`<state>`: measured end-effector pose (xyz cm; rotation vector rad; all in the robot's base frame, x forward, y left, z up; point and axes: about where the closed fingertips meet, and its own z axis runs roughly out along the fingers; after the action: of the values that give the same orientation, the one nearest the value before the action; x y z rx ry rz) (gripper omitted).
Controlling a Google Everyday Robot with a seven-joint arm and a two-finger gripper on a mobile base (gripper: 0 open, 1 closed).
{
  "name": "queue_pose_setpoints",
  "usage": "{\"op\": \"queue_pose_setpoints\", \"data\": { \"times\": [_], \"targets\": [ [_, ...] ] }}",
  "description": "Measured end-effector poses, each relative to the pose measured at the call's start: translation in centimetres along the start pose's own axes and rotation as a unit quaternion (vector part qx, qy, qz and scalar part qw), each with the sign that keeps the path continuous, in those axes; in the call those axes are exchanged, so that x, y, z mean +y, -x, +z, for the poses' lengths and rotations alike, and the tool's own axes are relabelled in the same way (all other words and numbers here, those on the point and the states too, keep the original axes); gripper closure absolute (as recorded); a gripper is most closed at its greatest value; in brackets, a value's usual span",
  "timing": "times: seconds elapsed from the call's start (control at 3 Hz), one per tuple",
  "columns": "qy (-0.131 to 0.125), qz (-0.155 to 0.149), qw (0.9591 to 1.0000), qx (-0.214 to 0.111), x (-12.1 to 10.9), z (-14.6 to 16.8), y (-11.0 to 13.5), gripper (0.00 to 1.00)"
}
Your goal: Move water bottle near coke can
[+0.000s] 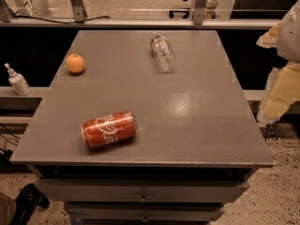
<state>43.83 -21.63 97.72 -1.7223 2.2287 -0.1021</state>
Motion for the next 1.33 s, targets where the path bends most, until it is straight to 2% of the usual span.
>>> {"op": "queue_pose_setpoints", "data": {
  "times": [0.33,0.67,1.0,1.33],
  "targets": [
    [-0.003,0.001,1.0,-0.003,-0.1,0.2,0.2,0.0],
    [-0.009,0.021,0.9996,-0.018,-2.5,2.3,1.6,0.0],
    [-0.017,0.056,0.9978,-0.03,-6.7,5.3,3.1,0.0],
    [-0.024,0.105,0.9927,-0.054,-11.0,7.6,3.9,0.0]
  ]
}}
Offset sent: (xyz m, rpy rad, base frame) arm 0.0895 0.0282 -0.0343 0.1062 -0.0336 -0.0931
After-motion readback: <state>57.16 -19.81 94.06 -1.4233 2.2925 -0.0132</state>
